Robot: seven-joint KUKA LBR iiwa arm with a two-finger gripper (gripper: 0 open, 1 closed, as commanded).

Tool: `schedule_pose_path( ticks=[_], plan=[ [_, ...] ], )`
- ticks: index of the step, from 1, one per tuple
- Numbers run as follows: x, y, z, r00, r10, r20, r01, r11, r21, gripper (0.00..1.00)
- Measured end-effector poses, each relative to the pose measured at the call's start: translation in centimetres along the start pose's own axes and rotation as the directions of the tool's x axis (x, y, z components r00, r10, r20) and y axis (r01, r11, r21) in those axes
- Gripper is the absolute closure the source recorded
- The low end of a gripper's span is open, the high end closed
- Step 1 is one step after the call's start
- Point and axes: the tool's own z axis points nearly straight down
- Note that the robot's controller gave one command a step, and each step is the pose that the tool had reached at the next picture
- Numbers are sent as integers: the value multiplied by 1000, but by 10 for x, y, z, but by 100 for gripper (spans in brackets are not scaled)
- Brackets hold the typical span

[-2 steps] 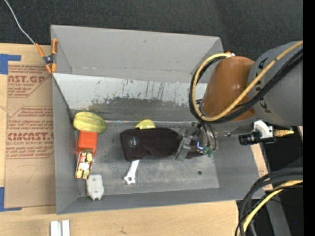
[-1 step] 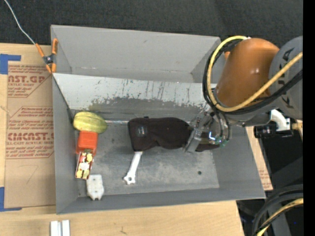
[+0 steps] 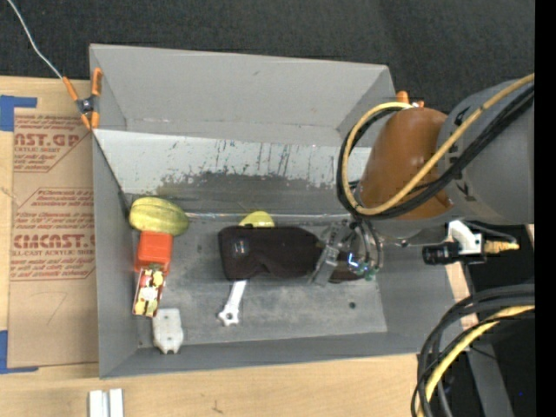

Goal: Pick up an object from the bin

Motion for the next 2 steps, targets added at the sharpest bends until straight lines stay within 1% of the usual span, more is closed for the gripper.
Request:
schedule_pose_path(
  ticks=[1, 2],
  plan=[
    [1, 3, -14, 1000, 14, -11, -14, 1000, 3, 100],
    [1, -6, -28, 999, 40, 0, -40, 999, 0, 100]
  ],
)
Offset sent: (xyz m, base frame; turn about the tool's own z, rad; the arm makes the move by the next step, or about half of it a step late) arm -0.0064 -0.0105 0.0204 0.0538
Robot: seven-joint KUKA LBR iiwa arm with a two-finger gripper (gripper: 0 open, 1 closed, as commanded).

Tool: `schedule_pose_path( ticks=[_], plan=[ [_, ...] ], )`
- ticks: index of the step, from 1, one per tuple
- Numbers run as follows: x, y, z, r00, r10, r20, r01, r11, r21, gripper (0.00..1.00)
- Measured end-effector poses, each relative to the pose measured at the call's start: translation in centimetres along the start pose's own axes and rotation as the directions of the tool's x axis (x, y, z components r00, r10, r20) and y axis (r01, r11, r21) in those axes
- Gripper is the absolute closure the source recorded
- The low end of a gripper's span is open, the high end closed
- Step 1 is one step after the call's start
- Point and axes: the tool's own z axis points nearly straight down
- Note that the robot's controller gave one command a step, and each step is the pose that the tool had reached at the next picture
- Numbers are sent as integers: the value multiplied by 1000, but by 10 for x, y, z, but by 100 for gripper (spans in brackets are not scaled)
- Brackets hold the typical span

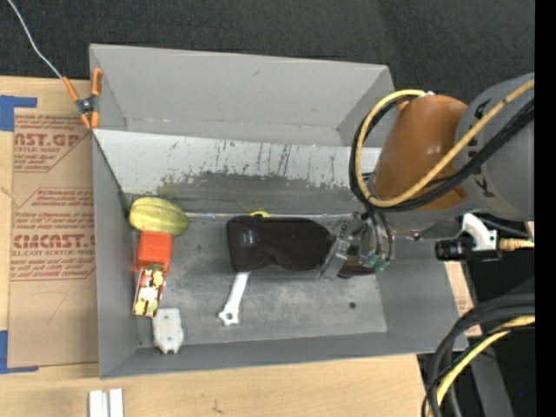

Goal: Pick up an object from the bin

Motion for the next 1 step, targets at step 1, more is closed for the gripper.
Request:
schedule_pose_path(
  ticks=[1],
  plan=[
    [17, 12, -53, 1000, 2, -11, -1, 1000, 4, 100]
  ],
)
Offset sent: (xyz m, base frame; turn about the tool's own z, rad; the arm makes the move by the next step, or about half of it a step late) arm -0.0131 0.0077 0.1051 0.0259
